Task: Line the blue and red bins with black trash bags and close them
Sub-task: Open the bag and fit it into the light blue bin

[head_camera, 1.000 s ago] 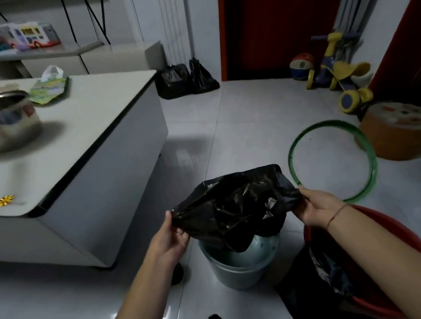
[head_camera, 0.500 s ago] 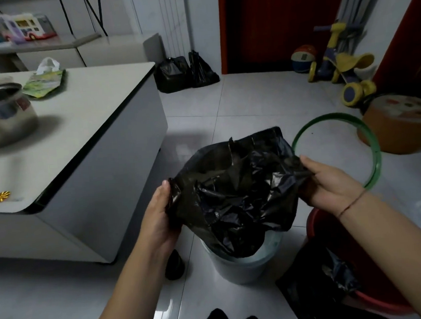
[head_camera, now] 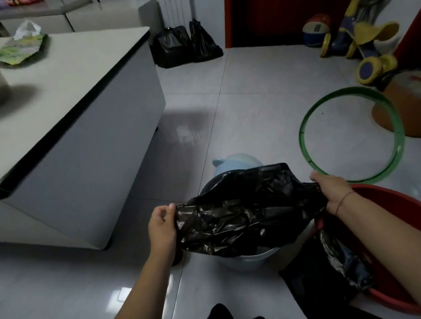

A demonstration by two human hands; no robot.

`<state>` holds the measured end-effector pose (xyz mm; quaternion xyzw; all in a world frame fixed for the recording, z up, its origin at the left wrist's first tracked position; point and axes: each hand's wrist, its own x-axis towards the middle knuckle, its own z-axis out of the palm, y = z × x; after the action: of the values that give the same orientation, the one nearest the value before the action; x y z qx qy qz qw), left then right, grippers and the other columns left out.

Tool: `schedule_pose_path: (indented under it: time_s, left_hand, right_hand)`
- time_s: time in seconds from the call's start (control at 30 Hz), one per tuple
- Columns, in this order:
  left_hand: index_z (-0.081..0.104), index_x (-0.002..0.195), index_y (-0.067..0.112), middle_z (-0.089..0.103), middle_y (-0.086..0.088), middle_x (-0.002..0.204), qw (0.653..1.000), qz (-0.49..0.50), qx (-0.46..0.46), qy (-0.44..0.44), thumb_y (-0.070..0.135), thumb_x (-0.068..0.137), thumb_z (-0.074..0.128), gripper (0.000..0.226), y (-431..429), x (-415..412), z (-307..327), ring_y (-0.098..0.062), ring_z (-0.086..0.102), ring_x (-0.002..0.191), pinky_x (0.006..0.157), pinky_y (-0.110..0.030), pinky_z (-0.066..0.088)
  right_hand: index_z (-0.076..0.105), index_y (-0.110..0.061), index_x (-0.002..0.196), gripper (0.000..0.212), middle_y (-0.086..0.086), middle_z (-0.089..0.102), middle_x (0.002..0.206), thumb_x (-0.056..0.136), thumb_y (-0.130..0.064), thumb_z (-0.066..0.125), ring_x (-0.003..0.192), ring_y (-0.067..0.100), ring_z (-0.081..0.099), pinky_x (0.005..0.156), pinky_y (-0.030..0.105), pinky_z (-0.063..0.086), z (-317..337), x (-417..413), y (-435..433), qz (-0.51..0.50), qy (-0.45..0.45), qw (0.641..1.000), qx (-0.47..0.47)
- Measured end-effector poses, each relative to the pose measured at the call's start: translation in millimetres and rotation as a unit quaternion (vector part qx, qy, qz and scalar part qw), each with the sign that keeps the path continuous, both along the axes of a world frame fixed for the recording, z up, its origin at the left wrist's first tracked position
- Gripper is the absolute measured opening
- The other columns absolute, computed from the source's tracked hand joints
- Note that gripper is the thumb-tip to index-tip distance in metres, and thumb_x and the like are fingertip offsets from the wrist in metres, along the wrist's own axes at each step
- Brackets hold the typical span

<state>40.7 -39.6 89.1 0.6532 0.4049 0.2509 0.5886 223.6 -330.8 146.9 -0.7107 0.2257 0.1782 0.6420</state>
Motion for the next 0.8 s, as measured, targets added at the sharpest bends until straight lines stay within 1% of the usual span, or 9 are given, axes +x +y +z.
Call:
schedule_pose_path:
  time_s: [0.07, 0.17, 0.23, 0.3, 0.37, 0.43, 0.57, 0.67, 0.8]
  left_hand:
    - [0.056, 0.088, 0.013, 0.060, 0.003, 0.077, 0.999, -0.018, 0.017, 0.027, 0.034, 0.093, 0.054, 0.022, 4.2, 2.6, -1.2, -0.006, 0.055, 0.067, 0.057, -0.013, 0.042]
    - [0.057, 0.101, 0.018, 0.062, 0.006, 0.093, 0.994, -0.096, -0.016, 0.043, 0.044, 0.086, 0.061, 0.031, 4.7, 12.9, 3.3, -0.003, 0.059, 0.082, 0.071, -0.016, 0.044]
    - [0.063, 0.101, 0.020, 0.068, 0.007, 0.091, 0.982, -0.177, -0.004, 0.071, 0.045, 0.079, 0.071, 0.034, 5.2, 23.8, 9.8, -0.006, 0.064, 0.084, 0.075, -0.020, 0.048]
    - [0.068, 0.088, 0.022, 0.072, 0.008, 0.076, 0.969, -0.228, 0.030, 0.095, 0.042, 0.070, 0.079, 0.029, 7.7, 35.5, 19.9, -0.005, 0.067, 0.073, 0.065, -0.015, 0.049]
    - [0.070, 0.079, 0.022, 0.072, 0.006, 0.067, 0.957, -0.238, 0.086, 0.142, 0.041, 0.066, 0.082, 0.027, 12.4, 47.4, 27.4, -0.009, 0.068, 0.066, 0.061, -0.021, 0.050]
    - [0.069, 0.079, 0.021, 0.071, 0.004, 0.069, 0.936, -0.254, 0.131, 0.208, 0.043, 0.066, 0.082, 0.028, 16.7, 56.9, 32.9, -0.012, 0.067, 0.067, 0.065, -0.026, 0.051]
    - [0.065, 0.068, 0.011, 0.058, 0.005, 0.053, 0.924, -0.259, 0.150, 0.236, 0.040, 0.073, 0.078, 0.032, 17.5, 74.7, 37.8, -0.008, 0.054, 0.049, 0.049, -0.022, 0.036]
    - [0.057, 0.066, 0.009, 0.050, 0.001, 0.054, 0.938, -0.226, 0.147, 0.218, 0.036, 0.083, 0.069, 0.034, 10.2, 89.3, 37.0, -0.014, 0.047, 0.052, 0.048, -0.026, 0.032]
    - [0.056, 0.068, 0.010, 0.053, 0.001, 0.062, 0.975, -0.154, 0.092, 0.133, 0.026, 0.092, 0.059, 0.029, 7.4, 109.1, 32.2, -0.014, 0.050, 0.062, 0.047, -0.011, 0.035]
  right_hand:
    - [0.063, -0.001, 0.088, 0.033, 0.015, 0.059, 0.082, 0.092, -0.032, 0.053, 0.074, 0.026, 0.055, 0.066, 0.030, 0.044, 2.4, 7.8, 7.4, 0.091, -0.101, 0.980, -0.145]
    - [0.059, -0.005, 0.071, 0.045, 0.010, 0.056, 0.072, 0.089, -0.045, 0.052, 0.072, 0.025, 0.053, 0.059, 0.025, 0.039, 9.4, 8.1, 22.4, 0.250, -0.173, 0.921, -0.244]
    - [0.065, -0.006, 0.100, 0.044, 0.009, 0.062, 0.098, 0.083, -0.047, 0.063, 0.095, 0.025, 0.059, 0.079, 0.026, 0.045, 10.2, 9.1, 27.7, 0.298, -0.140, 0.917, -0.227]
    - [0.053, -0.007, 0.126, 0.058, 0.011, 0.056, 0.120, 0.078, -0.031, 0.074, 0.112, 0.027, 0.056, 0.093, 0.032, 0.044, 12.8, 11.9, 30.8, 0.340, -0.087, 0.909, -0.225]
    - [0.047, -0.005, 0.133, 0.067, 0.017, 0.057, 0.123, 0.073, -0.007, 0.077, 0.110, 0.032, 0.057, 0.091, 0.037, 0.048, 15.2, 14.7, 32.0, 0.389, -0.038, 0.891, -0.230]
    - [0.050, -0.005, 0.125, 0.062, 0.018, 0.064, 0.107, 0.069, 0.005, 0.075, 0.092, 0.033, 0.064, 0.079, 0.039, 0.055, 16.3, 17.9, 32.5, 0.426, 0.016, 0.876, -0.225]
    - [0.061, -0.003, 0.099, 0.023, 0.014, 0.070, 0.079, 0.080, -0.013, 0.070, 0.069, 0.025, 0.067, 0.073, 0.037, 0.056, 12.0, 26.5, 34.6, 0.383, 0.099, 0.912, -0.105]
    - [0.064, 0.001, 0.088, 0.033, 0.014, 0.069, 0.074, 0.082, -0.031, 0.068, 0.064, 0.025, 0.066, 0.062, 0.032, 0.056, 1.7, 34.8, 41.1, 0.292, 0.088, 0.946, -0.107]
    - [0.062, -0.004, 0.079, 0.019, 0.014, 0.063, 0.076, 0.085, -0.022, 0.066, 0.064, 0.026, 0.059, 0.055, 0.026, 0.051, -13.5, 44.9, 54.9, 0.179, 0.023, 0.982, -0.055]
